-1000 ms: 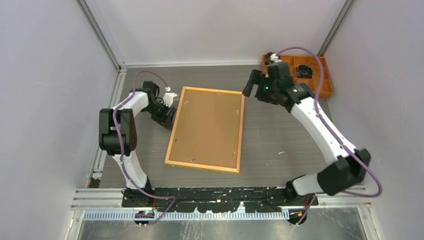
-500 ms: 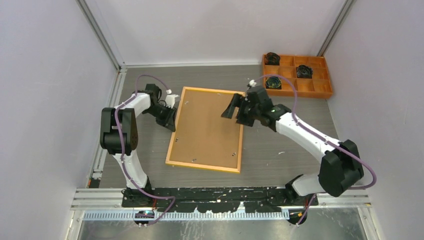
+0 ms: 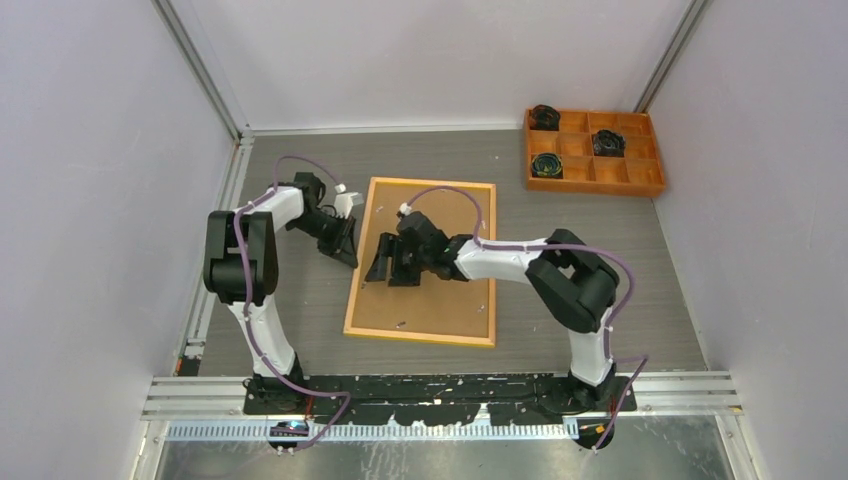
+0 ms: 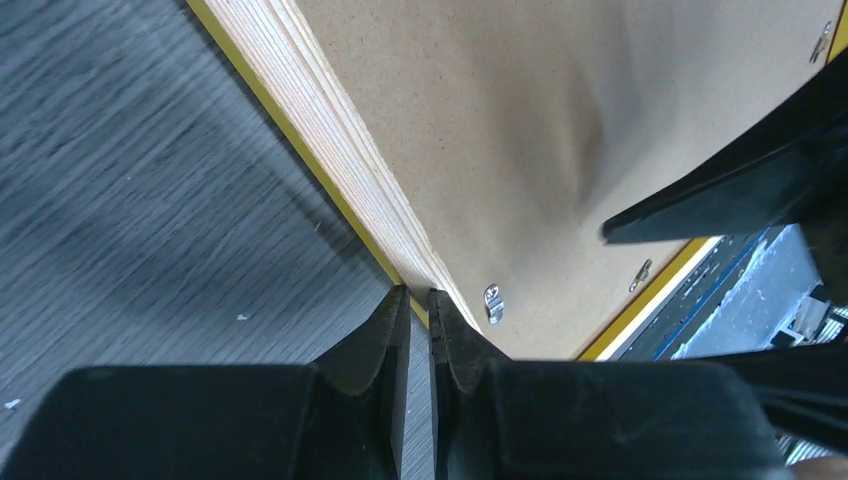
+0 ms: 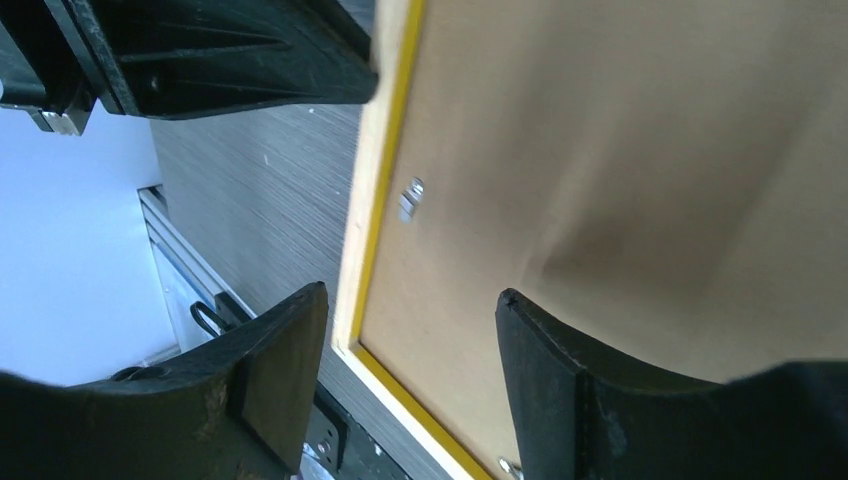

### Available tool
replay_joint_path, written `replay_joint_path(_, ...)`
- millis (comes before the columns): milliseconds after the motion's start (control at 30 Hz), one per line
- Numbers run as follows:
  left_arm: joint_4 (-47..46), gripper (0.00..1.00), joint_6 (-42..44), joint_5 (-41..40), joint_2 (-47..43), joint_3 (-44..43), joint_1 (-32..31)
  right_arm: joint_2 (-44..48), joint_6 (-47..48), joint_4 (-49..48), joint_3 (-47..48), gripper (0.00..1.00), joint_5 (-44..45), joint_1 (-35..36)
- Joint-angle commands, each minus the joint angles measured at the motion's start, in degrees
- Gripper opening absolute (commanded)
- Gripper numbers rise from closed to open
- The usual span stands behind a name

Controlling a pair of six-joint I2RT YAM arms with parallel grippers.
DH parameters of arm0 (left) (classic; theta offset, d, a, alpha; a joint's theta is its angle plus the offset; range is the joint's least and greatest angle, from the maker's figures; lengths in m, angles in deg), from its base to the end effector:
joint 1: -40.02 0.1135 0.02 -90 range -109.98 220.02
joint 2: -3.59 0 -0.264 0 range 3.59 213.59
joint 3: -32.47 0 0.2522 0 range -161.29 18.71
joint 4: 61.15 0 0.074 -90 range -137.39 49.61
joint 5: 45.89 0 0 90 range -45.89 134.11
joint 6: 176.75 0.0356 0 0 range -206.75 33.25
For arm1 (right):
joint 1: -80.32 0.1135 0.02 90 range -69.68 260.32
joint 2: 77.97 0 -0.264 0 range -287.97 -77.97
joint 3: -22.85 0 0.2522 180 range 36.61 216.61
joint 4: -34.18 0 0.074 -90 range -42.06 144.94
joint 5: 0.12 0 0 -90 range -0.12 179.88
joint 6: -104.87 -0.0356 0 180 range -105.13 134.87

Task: Put the photo into the frame
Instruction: Install the photo frame at the center of the board.

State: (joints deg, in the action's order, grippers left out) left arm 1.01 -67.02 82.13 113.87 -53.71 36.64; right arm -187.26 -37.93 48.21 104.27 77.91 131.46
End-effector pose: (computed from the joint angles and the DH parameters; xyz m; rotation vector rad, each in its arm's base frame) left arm 0.3465 -0.0424 0.1563 0.5984 2.7679 -0.9525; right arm 0.2522 0.3248 0.1721 -0.0831 2.5753 1.0710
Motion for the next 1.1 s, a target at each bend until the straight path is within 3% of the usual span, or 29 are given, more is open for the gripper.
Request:
replay_joint_path(0, 2.2, 0.12, 0.3, 3.0, 0.9, -0.4, -0.9, -3.1, -2.4, -8.7, 4.9, 0.66, -1.5, 2.1)
replay_joint_path(333, 0.8, 0.1, 0.2, 0.9, 0.5, 0.1, -0.9, -7.8, -5.1, -13.6, 5.1, 0.61, -1.7, 3.5)
replay_joint_path(1067, 0.4, 0.07, 0.3, -0.5, 0.3, 0.6, -0.9, -10.4, -3.3, -15.0, 4.8, 0.54, 1.6, 4.0)
